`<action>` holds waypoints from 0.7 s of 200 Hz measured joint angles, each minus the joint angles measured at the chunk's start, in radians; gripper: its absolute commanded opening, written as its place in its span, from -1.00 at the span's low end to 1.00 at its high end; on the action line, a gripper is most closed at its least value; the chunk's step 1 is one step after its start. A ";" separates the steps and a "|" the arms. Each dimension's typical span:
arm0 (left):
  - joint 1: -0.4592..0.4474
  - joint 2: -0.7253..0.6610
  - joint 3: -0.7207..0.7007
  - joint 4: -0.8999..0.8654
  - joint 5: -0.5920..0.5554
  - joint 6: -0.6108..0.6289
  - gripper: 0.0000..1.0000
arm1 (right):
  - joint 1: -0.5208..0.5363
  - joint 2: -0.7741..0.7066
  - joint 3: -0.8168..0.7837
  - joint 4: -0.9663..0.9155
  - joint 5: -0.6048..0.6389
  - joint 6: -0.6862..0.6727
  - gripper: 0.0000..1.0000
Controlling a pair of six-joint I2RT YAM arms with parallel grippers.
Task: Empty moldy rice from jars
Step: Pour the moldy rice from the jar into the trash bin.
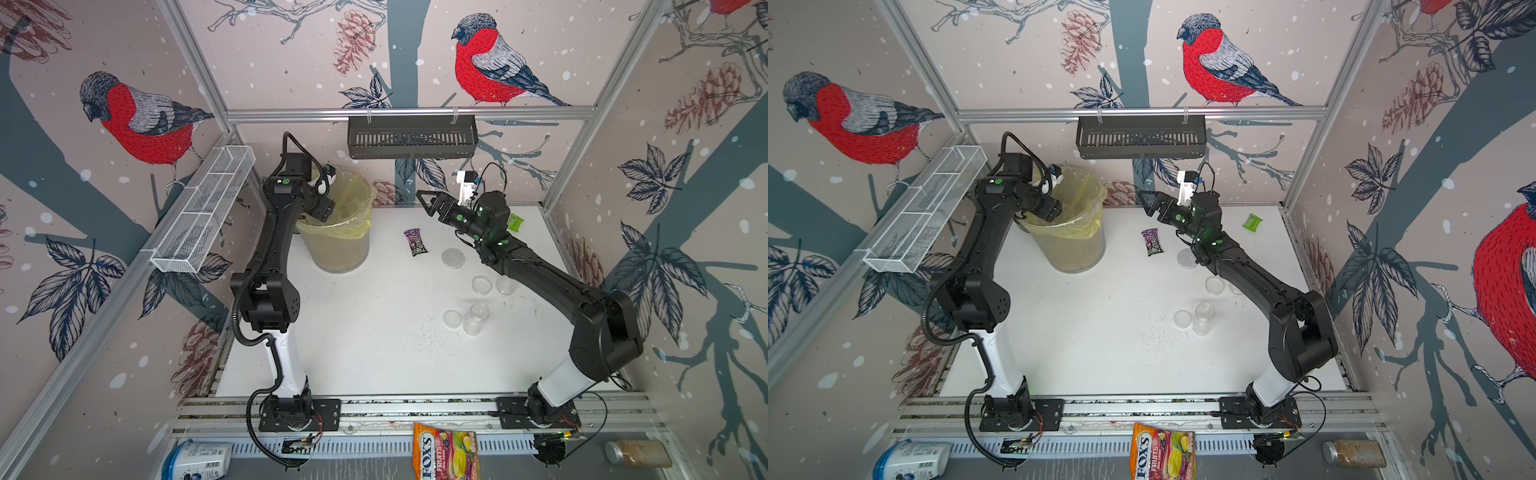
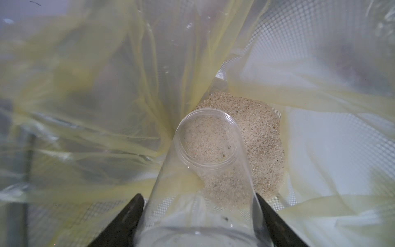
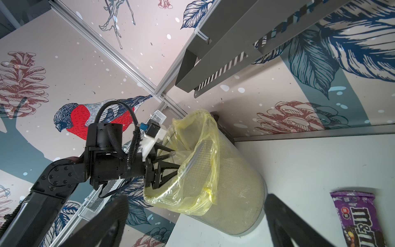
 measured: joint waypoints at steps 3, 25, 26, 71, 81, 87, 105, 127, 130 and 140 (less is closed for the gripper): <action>0.002 -0.006 0.000 0.003 0.004 -0.001 -0.39 | 0.000 0.001 0.000 0.000 -0.001 0.000 1.00; 0.019 -0.054 0.002 0.026 0.038 -0.016 -0.38 | 0.000 0.019 0.030 -0.016 -0.024 -0.005 0.99; 0.021 -0.058 0.001 0.029 0.040 -0.019 -0.38 | 0.000 0.020 0.032 -0.019 -0.025 -0.007 0.99; 0.032 -0.196 -0.101 0.148 0.117 -0.079 -0.35 | -0.002 0.033 0.132 -0.132 -0.079 -0.090 0.99; 0.033 -0.221 -0.123 0.166 0.135 -0.086 -0.35 | -0.004 0.035 0.151 -0.159 -0.094 -0.112 0.99; 0.034 -0.236 -0.136 0.179 0.145 -0.088 -0.35 | -0.006 0.037 0.159 -0.167 -0.106 -0.114 1.00; 0.034 -0.282 -0.176 0.215 0.175 -0.109 -0.36 | -0.010 0.046 0.170 -0.184 -0.141 -0.127 1.00; 0.039 -0.341 -0.236 0.262 0.211 -0.123 -0.33 | -0.011 0.053 0.164 -0.182 -0.187 -0.127 0.99; 0.039 -0.351 -0.245 0.269 0.216 -0.131 -0.32 | -0.011 0.055 0.162 -0.180 -0.196 -0.124 1.00; 0.040 -0.386 -0.281 0.294 0.232 -0.138 -0.31 | -0.010 0.062 0.161 -0.171 -0.222 -0.105 1.00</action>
